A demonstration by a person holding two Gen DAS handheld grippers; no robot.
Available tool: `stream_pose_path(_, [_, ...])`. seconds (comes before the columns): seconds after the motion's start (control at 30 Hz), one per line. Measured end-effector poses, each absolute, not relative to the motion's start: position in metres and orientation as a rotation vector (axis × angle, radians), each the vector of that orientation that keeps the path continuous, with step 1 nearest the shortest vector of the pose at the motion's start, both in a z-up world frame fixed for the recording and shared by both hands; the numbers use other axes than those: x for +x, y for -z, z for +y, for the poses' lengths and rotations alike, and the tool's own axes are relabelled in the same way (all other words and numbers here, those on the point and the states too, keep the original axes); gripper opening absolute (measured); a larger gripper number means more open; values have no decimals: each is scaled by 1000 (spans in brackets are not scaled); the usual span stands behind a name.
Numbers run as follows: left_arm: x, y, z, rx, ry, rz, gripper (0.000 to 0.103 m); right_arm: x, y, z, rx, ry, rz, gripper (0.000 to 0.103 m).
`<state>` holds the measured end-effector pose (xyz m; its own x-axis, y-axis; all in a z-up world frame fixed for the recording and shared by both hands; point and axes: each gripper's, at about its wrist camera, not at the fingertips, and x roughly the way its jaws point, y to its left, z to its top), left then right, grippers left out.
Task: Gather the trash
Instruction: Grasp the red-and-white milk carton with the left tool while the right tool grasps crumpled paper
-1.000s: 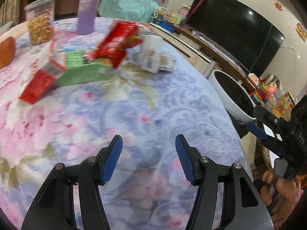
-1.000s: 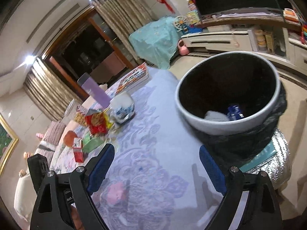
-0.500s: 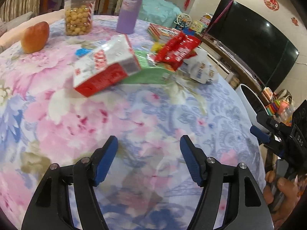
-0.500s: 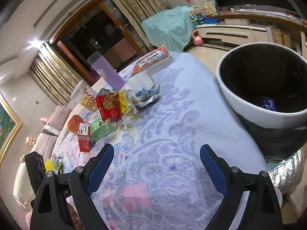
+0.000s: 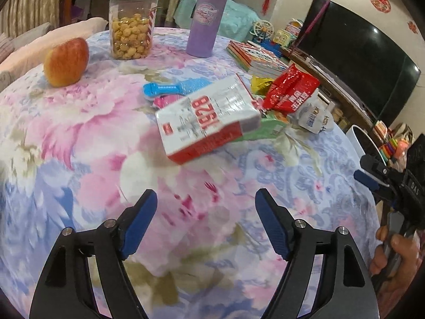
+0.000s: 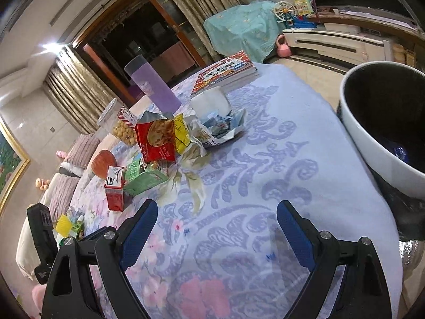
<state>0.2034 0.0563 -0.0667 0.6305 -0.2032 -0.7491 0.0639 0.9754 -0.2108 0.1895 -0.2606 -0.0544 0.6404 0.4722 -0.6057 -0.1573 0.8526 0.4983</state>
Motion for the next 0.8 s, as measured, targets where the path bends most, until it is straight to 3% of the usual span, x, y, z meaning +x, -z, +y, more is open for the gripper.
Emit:
stream_pose_path(0.3, [242, 63, 75, -53, 238, 895, 88, 218, 54, -242, 403, -398, 811, 93])
stream_pose_path(0.8, [268, 65, 59, 103, 376, 841, 89, 269, 61, -238, 438, -381, 839, 93])
